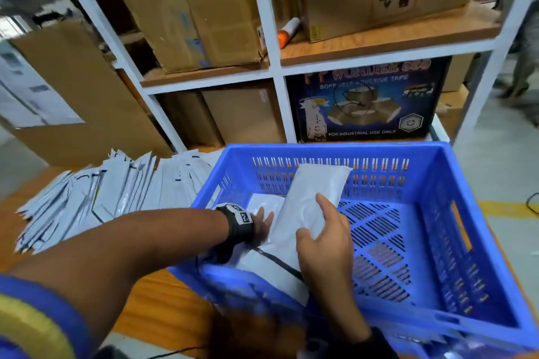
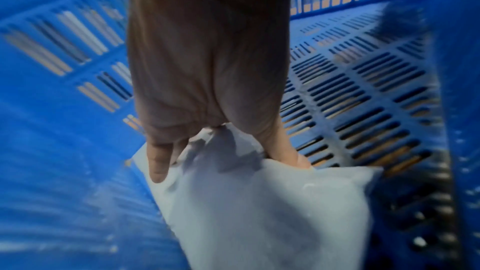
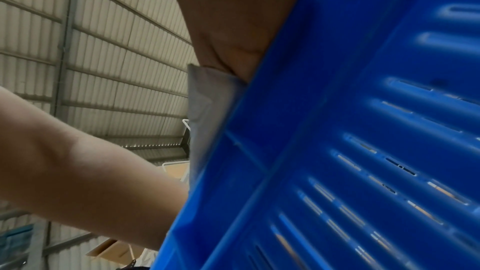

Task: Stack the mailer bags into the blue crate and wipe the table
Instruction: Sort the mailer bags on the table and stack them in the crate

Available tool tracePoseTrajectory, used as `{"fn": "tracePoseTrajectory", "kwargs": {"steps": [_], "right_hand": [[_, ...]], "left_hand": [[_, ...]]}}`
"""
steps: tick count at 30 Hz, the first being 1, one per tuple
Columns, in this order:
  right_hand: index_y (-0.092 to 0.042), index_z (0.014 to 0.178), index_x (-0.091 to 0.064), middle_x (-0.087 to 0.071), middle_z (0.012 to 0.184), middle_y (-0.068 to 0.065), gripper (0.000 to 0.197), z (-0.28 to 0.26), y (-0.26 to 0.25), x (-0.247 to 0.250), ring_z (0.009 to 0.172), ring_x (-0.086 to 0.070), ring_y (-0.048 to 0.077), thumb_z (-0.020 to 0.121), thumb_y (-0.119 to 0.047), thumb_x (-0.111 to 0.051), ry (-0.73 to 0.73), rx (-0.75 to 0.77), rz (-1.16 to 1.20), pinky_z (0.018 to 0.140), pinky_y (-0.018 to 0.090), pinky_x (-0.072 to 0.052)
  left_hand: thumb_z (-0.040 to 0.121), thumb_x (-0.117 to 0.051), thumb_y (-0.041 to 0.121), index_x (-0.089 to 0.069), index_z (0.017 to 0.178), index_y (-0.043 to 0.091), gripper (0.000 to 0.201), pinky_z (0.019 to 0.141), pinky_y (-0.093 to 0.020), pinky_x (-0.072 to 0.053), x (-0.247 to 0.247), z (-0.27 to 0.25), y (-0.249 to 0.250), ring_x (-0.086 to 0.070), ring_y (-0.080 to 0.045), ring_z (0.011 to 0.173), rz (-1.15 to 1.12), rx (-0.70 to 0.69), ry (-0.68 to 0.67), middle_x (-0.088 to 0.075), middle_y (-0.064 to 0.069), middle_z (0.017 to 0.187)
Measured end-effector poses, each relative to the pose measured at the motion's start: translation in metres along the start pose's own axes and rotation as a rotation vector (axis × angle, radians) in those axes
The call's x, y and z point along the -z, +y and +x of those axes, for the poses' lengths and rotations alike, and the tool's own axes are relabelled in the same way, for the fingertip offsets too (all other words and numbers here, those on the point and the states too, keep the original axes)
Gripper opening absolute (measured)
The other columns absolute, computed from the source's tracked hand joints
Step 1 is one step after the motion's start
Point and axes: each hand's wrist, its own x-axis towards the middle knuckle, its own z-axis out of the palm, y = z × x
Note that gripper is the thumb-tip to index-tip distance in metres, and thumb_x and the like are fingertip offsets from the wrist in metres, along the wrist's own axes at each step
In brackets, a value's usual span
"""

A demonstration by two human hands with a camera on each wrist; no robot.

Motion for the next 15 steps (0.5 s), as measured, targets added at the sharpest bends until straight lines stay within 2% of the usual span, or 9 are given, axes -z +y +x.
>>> {"fn": "tracePoseTrajectory", "kwargs": {"steps": [1, 3, 6, 8, 10, 11, 13, 14, 15], "right_hand": [[-0.028, 0.146, -0.041, -0.040, 0.141, -0.001, 0.064, 0.000, 0.000, 0.000, 0.126, -0.043, 0.018, 0.087, -0.008, -0.057, -0.006, -0.003, 0.002, 0.095, 0.026, -0.033], [-0.027, 0.146, -0.041, -0.041, 0.141, 0.000, 0.065, 0.000, -0.001, 0.000, 0.127, -0.043, 0.018, 0.087, -0.007, -0.057, -0.017, -0.004, -0.004, 0.098, 0.026, -0.033], [-0.026, 0.145, -0.042, -0.043, 0.140, 0.002, 0.065, 0.000, -0.002, -0.001, 0.128, -0.043, 0.020, 0.085, -0.006, -0.058, -0.015, 0.000, -0.036, 0.103, 0.028, -0.032], [-0.026, 0.145, -0.043, -0.043, 0.140, 0.002, 0.065, 0.000, -0.003, -0.002, 0.128, -0.043, 0.020, 0.085, -0.006, -0.058, -0.020, 0.002, -0.057, 0.102, 0.028, -0.033], [-0.027, 0.145, -0.043, -0.044, 0.142, 0.001, 0.064, 0.000, -0.003, -0.001, 0.130, -0.042, 0.018, 0.086, -0.007, -0.058, -0.022, -0.003, -0.074, 0.103, 0.029, -0.033], [-0.027, 0.145, -0.043, -0.044, 0.143, 0.000, 0.064, 0.000, -0.003, -0.002, 0.131, -0.042, 0.018, 0.086, -0.008, -0.059, -0.022, -0.006, -0.084, 0.103, 0.029, -0.033], [-0.027, 0.143, -0.045, -0.047, 0.142, 0.001, 0.064, 0.001, -0.003, -0.002, 0.131, -0.043, 0.017, 0.084, -0.008, -0.060, -0.009, -0.009, -0.108, 0.102, 0.028, -0.033], [-0.026, 0.142, -0.046, -0.048, 0.142, 0.001, 0.063, 0.002, -0.002, -0.003, 0.130, -0.044, 0.018, 0.083, -0.008, -0.060, 0.005, -0.009, -0.120, 0.101, 0.026, -0.033], [-0.026, 0.142, -0.047, -0.049, 0.141, 0.001, 0.063, 0.003, -0.001, -0.003, 0.129, -0.045, 0.018, 0.083, -0.008, -0.061, 0.018, -0.016, -0.131, 0.100, 0.026, -0.033]], "left_hand": [[0.106, -0.037, 0.022, 0.014, 0.153, 0.007, 0.071, 0.116, -0.037, -0.008, -0.001, 0.007, 0.001, -0.006, -0.030, 0.150, 0.037, -0.009, 0.051, 0.008, -0.011, 0.164], [0.102, -0.048, 0.022, 0.022, 0.151, 0.007, 0.087, 0.116, -0.037, -0.013, -0.002, 0.012, 0.001, -0.008, -0.029, 0.150, 0.080, 0.007, -0.012, 0.011, -0.010, 0.163], [0.092, -0.063, 0.039, 0.030, 0.146, 0.011, 0.111, 0.117, -0.043, -0.021, -0.043, 0.085, -0.022, -0.019, -0.026, 0.149, 0.103, 0.046, 0.014, 0.009, -0.005, 0.161], [0.084, -0.066, 0.048, 0.034, 0.143, 0.012, 0.122, 0.114, -0.049, -0.031, -0.077, 0.156, -0.047, -0.031, -0.032, 0.144, 0.113, -0.065, -0.005, 0.007, -0.019, 0.162], [0.080, -0.069, 0.042, 0.031, 0.142, 0.002, 0.124, 0.114, -0.051, -0.030, -0.076, 0.163, -0.047, -0.033, -0.035, 0.142, 0.069, 0.007, -0.012, 0.002, -0.025, 0.160], [0.084, -0.066, 0.038, 0.023, 0.146, -0.001, 0.115, 0.116, -0.049, -0.027, -0.062, 0.135, -0.037, -0.031, -0.034, 0.143, -0.007, 0.067, -0.040, -0.007, -0.022, 0.161], [0.090, -0.066, 0.035, -0.016, 0.154, 0.001, 0.088, 0.112, -0.038, -0.031, -0.034, 0.100, -0.027, -0.036, -0.029, 0.141, -0.036, -0.006, -0.024, -0.033, -0.014, 0.155], [0.086, -0.072, 0.038, -0.029, 0.151, 0.003, 0.086, 0.102, -0.030, -0.038, -0.024, 0.091, -0.026, -0.045, -0.023, 0.134, -0.042, -0.059, -0.004, -0.049, -0.009, 0.142], [0.079, -0.079, 0.044, -0.040, 0.145, 0.003, 0.087, 0.089, -0.024, -0.041, -0.012, 0.085, -0.025, -0.055, -0.020, 0.122, -0.012, -0.112, -0.004, -0.061, -0.003, 0.120]]}}
